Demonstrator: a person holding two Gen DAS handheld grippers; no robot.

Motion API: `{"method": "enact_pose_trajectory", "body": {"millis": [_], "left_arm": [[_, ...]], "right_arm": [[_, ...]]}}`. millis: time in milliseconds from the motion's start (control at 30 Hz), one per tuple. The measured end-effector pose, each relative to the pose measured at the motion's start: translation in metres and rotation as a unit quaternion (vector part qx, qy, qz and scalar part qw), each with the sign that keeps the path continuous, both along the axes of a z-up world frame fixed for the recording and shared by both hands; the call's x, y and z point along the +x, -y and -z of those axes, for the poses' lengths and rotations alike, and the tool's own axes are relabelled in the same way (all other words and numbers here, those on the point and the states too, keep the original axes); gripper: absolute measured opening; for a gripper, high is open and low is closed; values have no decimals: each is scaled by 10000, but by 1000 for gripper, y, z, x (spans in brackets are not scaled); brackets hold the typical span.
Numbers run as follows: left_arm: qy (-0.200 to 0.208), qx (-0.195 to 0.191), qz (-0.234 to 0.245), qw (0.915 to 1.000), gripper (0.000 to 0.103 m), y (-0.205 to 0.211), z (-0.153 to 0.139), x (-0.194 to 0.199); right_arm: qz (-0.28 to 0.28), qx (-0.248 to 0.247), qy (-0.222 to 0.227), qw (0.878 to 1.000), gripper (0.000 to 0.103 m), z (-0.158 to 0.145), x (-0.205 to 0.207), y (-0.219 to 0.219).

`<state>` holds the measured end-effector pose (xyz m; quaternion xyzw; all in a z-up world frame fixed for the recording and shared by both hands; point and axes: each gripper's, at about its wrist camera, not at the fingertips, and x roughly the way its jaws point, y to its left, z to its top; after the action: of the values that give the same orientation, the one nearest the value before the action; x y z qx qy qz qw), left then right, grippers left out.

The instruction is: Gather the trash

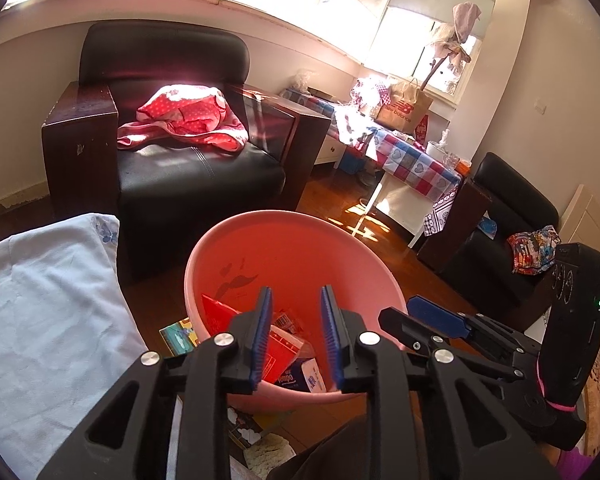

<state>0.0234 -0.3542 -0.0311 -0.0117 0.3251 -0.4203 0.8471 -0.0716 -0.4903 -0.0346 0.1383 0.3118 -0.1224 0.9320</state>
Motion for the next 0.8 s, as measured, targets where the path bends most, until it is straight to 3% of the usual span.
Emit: {"method": "enact_pose_trajectory", "body": {"millis": [267, 333, 367, 633, 800], "left_arm": [[149, -66, -127, 9998, 47, -13, -10, -10], [174, -55, -184, 9997, 53, -18, -12, -13], [189, -52, -221, 9996, 55, -20, -13, -14], [383, -5, -547, 9978, 63, -43, -21, -28], [445, 118, -753, 9961, 64, -58, -24, -35]], "right_arm": [[-36, -19, 81, 10000, 40, -8, -5, -10], [-55, -31, 102, 9999, 47, -10, -7, -14], [-69, -33, 119, 9999, 55, -12, -8, -16], [-149, -125, 176, 9997, 57, -20, -16, -35], [-222, -70, 180, 9996, 71, -23, -19, -47]]}}
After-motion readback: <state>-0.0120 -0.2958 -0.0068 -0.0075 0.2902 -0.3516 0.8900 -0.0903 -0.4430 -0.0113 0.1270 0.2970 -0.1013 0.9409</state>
